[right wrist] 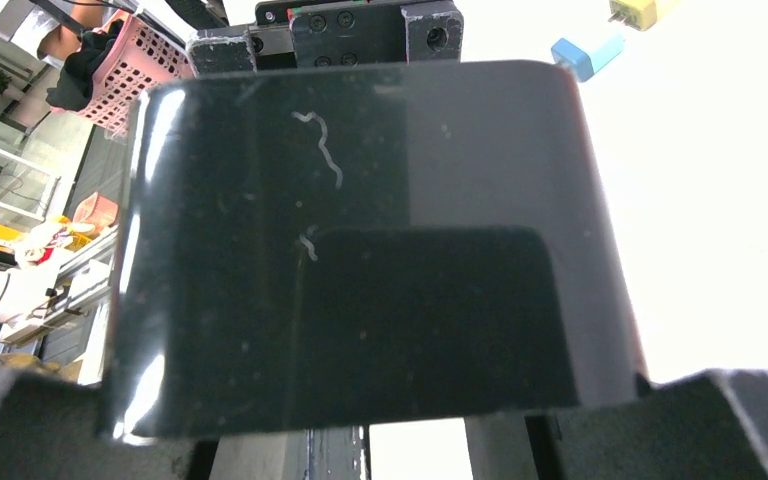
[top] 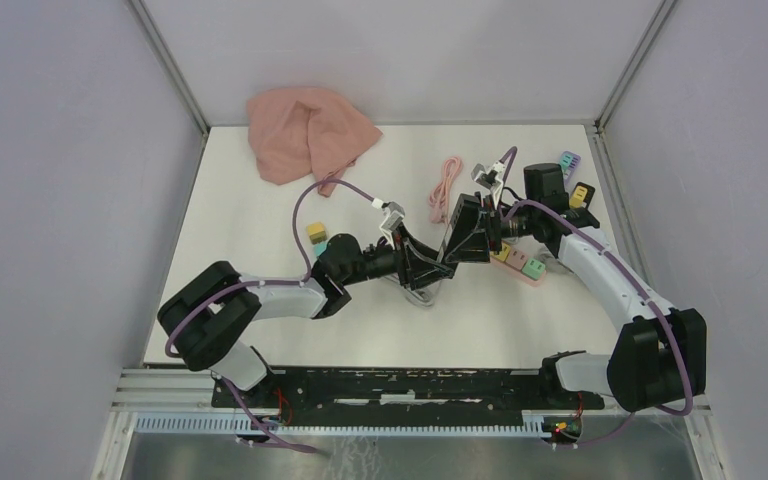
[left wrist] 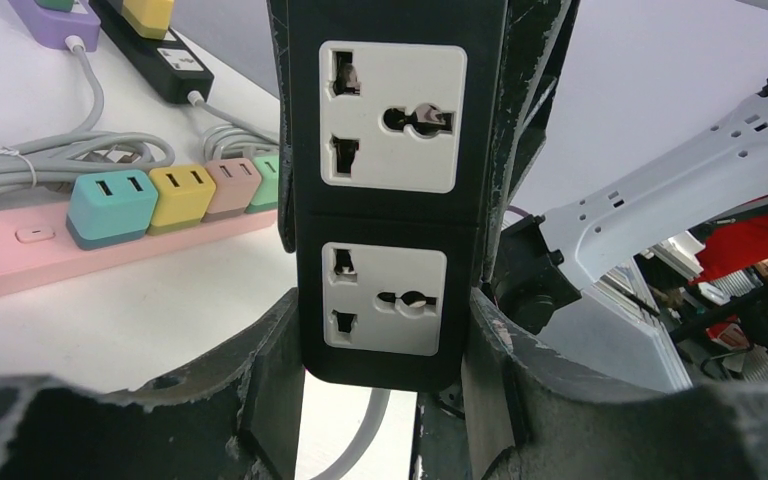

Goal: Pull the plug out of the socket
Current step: Place the socket at the corner of the board.

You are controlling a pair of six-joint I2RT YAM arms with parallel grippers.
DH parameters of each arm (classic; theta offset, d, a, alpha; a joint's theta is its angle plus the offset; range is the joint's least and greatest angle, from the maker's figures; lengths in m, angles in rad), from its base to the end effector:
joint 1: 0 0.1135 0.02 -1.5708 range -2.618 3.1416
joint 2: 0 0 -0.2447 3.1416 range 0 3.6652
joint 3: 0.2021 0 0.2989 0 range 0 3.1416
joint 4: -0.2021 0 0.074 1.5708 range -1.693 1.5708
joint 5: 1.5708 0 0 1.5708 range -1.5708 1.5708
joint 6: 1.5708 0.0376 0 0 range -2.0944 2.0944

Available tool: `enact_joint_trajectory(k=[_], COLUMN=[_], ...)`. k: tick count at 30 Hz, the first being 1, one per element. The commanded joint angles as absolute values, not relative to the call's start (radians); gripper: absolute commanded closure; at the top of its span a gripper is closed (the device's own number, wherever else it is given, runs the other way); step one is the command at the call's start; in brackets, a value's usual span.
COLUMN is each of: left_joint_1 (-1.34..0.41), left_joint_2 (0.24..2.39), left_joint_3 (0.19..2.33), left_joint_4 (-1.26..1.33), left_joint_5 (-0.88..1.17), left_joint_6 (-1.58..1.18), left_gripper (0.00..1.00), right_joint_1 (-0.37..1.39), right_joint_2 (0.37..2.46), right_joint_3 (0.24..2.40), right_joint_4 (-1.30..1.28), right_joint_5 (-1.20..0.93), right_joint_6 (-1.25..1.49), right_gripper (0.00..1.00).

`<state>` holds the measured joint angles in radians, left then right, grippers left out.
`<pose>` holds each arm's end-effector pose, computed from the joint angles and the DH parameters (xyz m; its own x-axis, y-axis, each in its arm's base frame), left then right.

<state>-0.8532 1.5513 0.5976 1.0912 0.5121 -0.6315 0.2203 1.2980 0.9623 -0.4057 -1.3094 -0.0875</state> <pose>0.2093 -0.2678 0.1687 -0.5034 -0.2059 -0.8392 0.8409 0.1065 -0.5306 0.2966 0.1036 0.2528 -0.5908 -0.1554 -0.7917 -0.8064 0.0832 0.5854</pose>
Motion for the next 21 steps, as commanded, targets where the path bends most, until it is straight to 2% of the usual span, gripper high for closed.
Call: enact_joint_trajectory(k=[1,3,5,9,14,21], left_joint_1=[-0.858,-0.850,-0.841,-0.815,-0.771,-0.666], left_joint_2=[1.505,1.474,1.439,1.364,1.266,1.130], left_joint_3=[0.597,0.571,0.553,0.517,0.491,0.589], left_joint_4=[1.119,1.102,1.067,0.990,0.886,0.550], left_joint_5=[0.522,0.501,0.476,0.425,0.359,0.345], left_joint_6=[-0.592,-0.580,-0.571,-0.548,-0.524,-0.507], left_gripper=[0.97,0.97,0.97,0.97,0.97,0.97], right_joint_1=[0.218,0.216,0.211,0.200,0.186,0.182], right_joint_2=[1.280,1.278,1.277,1.274,1.264,1.266], right_joint_3=[0.980,0.981,0.979,0.979,0.978,0.977], right_joint_4=[-0.357,-0.358,-0.360,-0.362,-0.362,-0.362], right_joint_5=[-1.330,-1.322,-1.314,-1.308,-1.310,-1.312], right_joint_6=[-0.092,-0.093,-0.094,-0.097,-0.100,-0.101], right_gripper=[0.41,0.24,0.13,0.01,0.00,0.00])
